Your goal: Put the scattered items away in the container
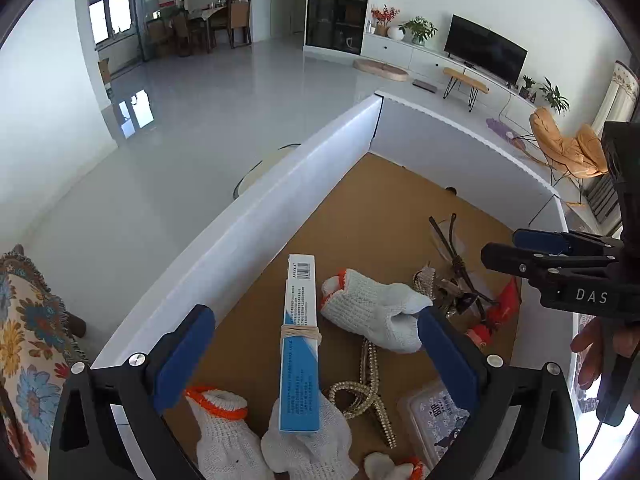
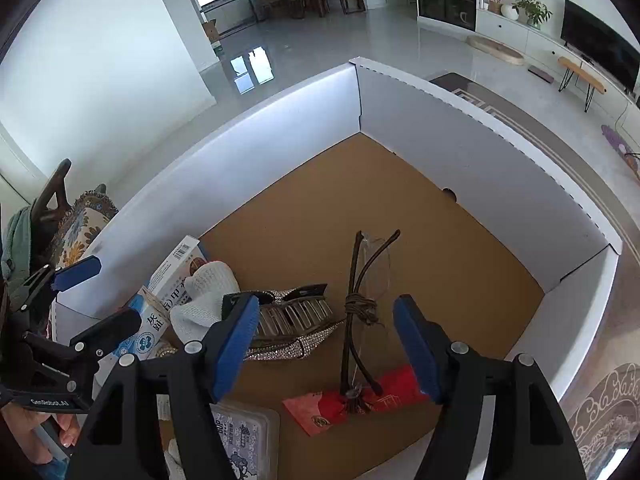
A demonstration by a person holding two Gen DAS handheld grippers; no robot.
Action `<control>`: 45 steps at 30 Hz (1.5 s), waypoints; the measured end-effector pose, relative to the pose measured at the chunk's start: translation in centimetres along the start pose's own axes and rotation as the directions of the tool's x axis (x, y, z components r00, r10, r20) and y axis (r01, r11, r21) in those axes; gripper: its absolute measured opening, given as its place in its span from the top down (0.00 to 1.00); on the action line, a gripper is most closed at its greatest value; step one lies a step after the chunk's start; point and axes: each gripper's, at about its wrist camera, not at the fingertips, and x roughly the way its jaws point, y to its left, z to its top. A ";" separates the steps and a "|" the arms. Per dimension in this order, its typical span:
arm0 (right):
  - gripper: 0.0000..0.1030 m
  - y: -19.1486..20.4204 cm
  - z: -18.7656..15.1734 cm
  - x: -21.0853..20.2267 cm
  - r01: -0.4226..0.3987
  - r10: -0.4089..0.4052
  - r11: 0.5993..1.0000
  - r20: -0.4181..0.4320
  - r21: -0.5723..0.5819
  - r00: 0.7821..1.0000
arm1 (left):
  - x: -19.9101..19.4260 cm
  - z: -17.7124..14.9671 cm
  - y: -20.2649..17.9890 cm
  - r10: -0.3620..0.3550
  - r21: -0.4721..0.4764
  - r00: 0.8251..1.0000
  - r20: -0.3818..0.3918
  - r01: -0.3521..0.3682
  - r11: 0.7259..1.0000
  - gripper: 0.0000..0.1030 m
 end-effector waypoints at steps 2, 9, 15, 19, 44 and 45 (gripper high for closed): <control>0.32 0.0 -0.4 -2.5 -0.009 0.009 1.000 0.039 0.004 0.999 | -2.1 -0.2 -0.4 -0.002 -0.029 0.999 0.039 0.003 1.000 0.00; 0.32 0.4 -5.2 -11.8 0.004 0.001 0.999 0.103 -0.042 0.995 | -9.0 -2.7 -5.7 0.129 -0.038 0.979 0.156 -0.124 0.991 0.00; 0.32 -0.6 -8.7 -15.8 0.030 -0.026 0.999 0.114 -0.039 0.993 | -13.8 -3.9 -8.4 0.134 -0.027 0.955 0.265 -0.131 0.991 0.00; 0.32 -0.4 -10.6 -16.6 0.040 -0.033 0.998 0.116 -0.057 0.993 | -16.2 -4.6 -9.9 0.152 0.001 0.935 0.319 -0.161 0.987 0.00; 0.32 4.2 -13.3 -18.1 0.019 -0.011 0.997 0.099 -0.079 0.995 | -17.8 -7.1 -6.2 0.185 -0.190 0.977 0.101 -0.164 0.968 0.00; 0.32 4.4 -13.2 -17.7 0.024 -0.016 0.996 0.091 -0.085 0.996 | -17.2 -6.9 -5.8 0.174 -0.199 0.982 0.076 -0.156 0.967 0.00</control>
